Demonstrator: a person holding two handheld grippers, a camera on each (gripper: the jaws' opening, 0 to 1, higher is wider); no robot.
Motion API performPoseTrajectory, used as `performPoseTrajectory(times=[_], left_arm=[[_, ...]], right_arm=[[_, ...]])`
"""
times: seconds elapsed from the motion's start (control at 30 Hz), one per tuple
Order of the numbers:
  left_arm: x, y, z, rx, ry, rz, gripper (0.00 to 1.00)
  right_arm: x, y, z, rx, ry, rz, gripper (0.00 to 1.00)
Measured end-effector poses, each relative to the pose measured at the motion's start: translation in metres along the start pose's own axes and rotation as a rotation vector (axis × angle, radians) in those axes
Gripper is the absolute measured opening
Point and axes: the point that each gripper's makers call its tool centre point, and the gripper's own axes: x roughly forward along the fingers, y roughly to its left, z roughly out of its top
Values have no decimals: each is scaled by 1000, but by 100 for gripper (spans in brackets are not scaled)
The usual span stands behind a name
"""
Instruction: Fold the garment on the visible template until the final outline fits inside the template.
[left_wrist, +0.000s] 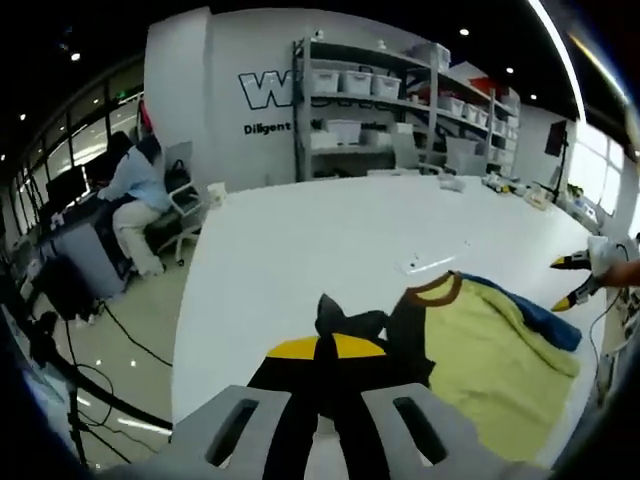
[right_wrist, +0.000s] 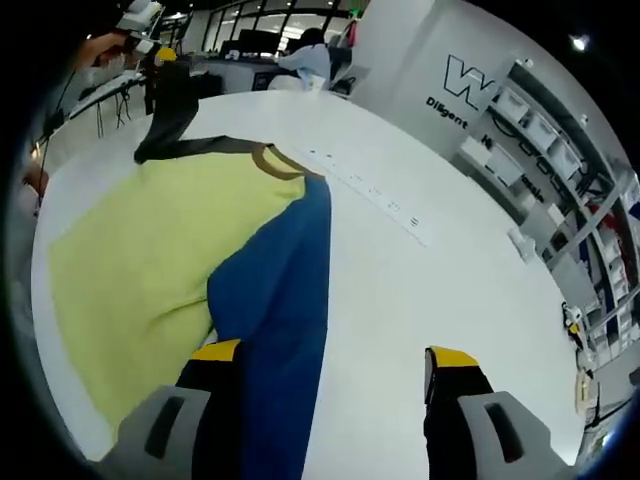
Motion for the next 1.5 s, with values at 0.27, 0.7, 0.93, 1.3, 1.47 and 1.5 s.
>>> performPoseTrajectory(times=[0.27, 0.7, 0.93, 1.3, 1.47, 1.5], left_arm=[[-35, 25, -32, -57, 15, 88, 4], [-68, 45, -106, -187, 44, 193, 4], [-83, 58, -140, -220, 66, 255, 4], [-83, 69, -171, -198, 108, 290, 5], [-82, 74, -181, -222, 106, 302, 5], [-81, 77, -181, -217, 104, 304, 5]], right_arm=[[-13, 3, -6, 0, 1, -5, 70], [-40, 4, -14, 1, -8, -29, 70], [-50, 0, -22, 1, 2, -44, 71], [-64, 5, -33, -12, 26, -57, 71], [-69, 4, -39, -20, 48, -65, 70], [-70, 4, -40, -23, 50, -67, 70]])
